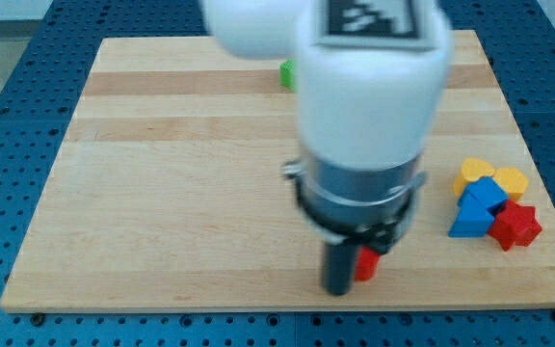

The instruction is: Move the red circle towards the blue triangle

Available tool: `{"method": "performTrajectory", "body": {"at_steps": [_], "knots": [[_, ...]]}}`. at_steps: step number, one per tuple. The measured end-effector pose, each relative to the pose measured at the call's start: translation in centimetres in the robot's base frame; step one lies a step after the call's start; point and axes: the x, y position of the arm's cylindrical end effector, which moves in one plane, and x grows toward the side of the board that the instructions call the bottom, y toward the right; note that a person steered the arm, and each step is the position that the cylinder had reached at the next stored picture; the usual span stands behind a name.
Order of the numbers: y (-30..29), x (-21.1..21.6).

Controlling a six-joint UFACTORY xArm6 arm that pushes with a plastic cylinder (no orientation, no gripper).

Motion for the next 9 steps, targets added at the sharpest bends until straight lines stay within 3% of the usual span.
{"method": "performTrajectory", "body": {"at_steps": [1, 3, 4, 6, 7, 9], "knots": [[6.3, -2.9], [8.4, -4.3], [3.4, -1.1], [-6.7, 0.7], [-8.6, -7.2], [-7.4, -9.3]]}}
